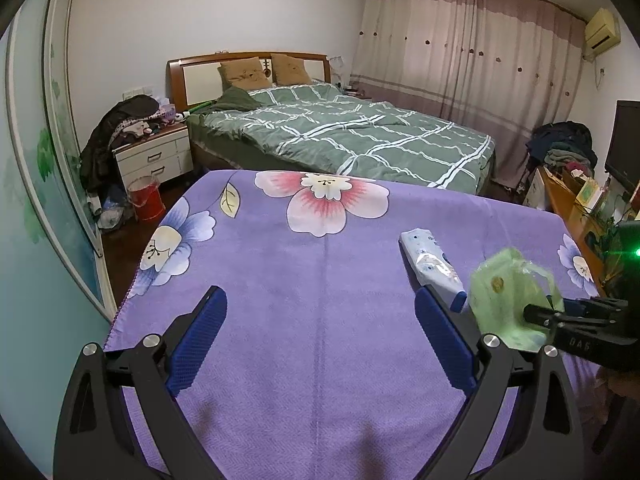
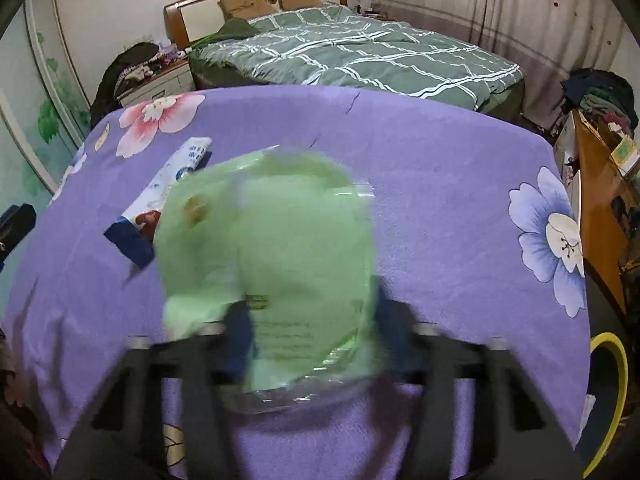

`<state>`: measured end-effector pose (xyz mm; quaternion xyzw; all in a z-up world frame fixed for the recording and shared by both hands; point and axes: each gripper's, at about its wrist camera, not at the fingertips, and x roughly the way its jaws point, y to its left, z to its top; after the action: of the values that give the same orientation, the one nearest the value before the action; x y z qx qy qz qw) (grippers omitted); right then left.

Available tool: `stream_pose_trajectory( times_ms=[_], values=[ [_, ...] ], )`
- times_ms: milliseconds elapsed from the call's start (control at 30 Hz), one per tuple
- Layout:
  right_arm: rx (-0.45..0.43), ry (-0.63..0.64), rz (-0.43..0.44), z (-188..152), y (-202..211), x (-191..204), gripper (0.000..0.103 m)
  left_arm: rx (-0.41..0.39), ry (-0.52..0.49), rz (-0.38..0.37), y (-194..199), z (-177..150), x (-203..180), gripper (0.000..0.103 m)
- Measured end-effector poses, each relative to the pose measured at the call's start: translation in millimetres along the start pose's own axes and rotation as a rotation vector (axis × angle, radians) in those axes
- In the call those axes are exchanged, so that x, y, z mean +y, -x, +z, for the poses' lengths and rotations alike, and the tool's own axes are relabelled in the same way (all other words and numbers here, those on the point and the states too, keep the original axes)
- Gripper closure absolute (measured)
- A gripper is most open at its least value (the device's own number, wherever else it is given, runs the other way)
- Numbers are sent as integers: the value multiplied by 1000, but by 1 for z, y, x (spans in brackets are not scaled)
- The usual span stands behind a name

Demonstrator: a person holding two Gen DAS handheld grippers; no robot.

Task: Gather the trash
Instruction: 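Grasp the green plastic package with the right tool and lift it, then carry the green package over the bin and open the right tool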

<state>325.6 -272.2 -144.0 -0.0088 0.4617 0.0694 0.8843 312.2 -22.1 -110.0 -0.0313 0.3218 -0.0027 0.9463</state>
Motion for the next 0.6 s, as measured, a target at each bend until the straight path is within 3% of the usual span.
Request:
stream_pose_trajectory(
  times_ms=[33,167,433,600],
  values=[
    [-4,-6,1,-1,1,-2,75,1,0,1,1,0,0,9],
    [-13,-34,21,-3,7,-8,81,0,0,2,1,0,0,9],
    [-84,-82,-19,-12,46,-32,82,-1,-2,3,2,0,-1,9],
    [-124,-172,-99,-35,79,-77,82,-1,-15,-1,4,0,-4,9]
  ],
)
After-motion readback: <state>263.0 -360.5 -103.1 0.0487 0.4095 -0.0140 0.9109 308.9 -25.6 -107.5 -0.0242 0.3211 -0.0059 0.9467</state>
